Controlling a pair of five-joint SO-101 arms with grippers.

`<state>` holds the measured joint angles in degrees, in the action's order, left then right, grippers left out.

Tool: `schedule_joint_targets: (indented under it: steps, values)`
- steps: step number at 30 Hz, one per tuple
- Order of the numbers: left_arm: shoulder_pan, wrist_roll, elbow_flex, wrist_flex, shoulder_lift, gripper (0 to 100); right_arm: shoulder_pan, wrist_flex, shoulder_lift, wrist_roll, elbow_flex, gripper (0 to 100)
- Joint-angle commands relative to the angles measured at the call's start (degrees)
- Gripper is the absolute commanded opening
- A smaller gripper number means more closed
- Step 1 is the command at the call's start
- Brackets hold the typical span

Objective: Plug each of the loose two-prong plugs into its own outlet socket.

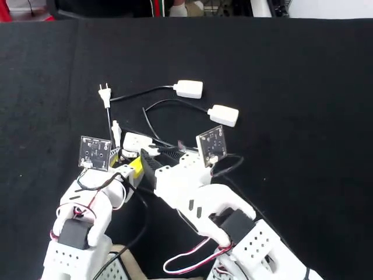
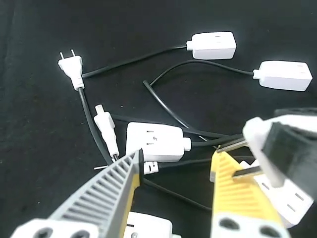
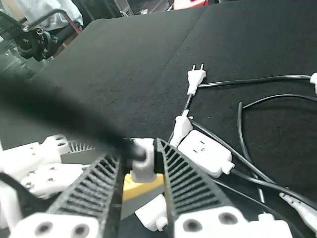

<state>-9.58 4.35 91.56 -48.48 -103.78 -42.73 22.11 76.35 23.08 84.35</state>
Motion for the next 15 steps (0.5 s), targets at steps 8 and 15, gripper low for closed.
schedule_joint_targets:
  steps: [8, 15]
  values:
    - [2.4, 0.0, -2.2, 1.3, -0.6, 24, -0.5, 5.7, -0.4, -3.8, -4.0, 1.2]
    - [2.9, -10.5, -3.6, -8.0, -0.6, 24, 6.2, 11.6, -0.7, -9.0, -8.2, 1.2]
